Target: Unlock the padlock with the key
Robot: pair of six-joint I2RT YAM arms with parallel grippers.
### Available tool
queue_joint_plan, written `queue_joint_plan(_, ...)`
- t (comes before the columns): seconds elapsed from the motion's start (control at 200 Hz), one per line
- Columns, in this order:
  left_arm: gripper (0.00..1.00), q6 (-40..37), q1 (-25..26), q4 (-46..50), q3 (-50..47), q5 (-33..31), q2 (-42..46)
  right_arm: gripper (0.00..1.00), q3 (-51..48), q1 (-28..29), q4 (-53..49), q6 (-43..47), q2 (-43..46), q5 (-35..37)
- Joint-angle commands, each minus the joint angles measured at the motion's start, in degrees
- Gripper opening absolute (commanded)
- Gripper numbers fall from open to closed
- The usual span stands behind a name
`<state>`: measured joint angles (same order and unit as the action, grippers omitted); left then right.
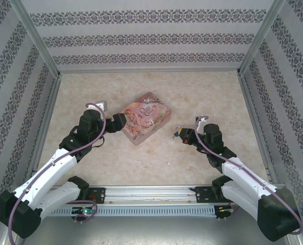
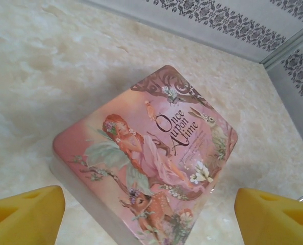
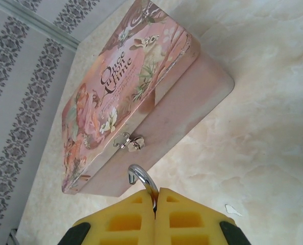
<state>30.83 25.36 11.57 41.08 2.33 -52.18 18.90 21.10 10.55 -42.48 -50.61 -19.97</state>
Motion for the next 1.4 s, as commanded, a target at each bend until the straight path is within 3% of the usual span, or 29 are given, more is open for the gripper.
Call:
queue_joint_plan(0.0, 0.88, -8.0, -0.7, 3.9, 0.2, -1.9, 1.3, 0.0, 3.9, -0.5, -7.8, 5.2, 1.4, -0.9)
queue_joint_plan(0.36, 0.95, -22.9, -0.7, 2.2, -7.0, -7.6, 11.6, 0.0, 13.8, 0.0, -32.6, 18.1, 2.0, -0.1)
queue_joint_plan(0.58, 0.99, -31.2, -0.7, 4.6, -10.4, -11.0, 17.7, 0.0, 20.3, 0.6, -45.3, 21.2, -3.1, 0.9)
queue_joint_plan(1.044, 0.99, -32.9, -0.7, 3.3, -19.3, -10.9, 24.2, 0.0, 22.0, 1.7, -51.0, 17.1, -12.9, -2.7)
queue_joint_plan(1.314, 0.99, -33.7, -0.7, 5.5, -17.8, -10.0, 24.5, 0.0, 21.7, 2.6, -51.7, 17.2, -17.1, -3.3)
queue_joint_plan(1.394, 0.99, -36.4, -0.7, 7.4, -16.5, -6.4, 24.6, 0.0, 21.8, 2.9, -52.6, 17.5, -18.3, -3.3)
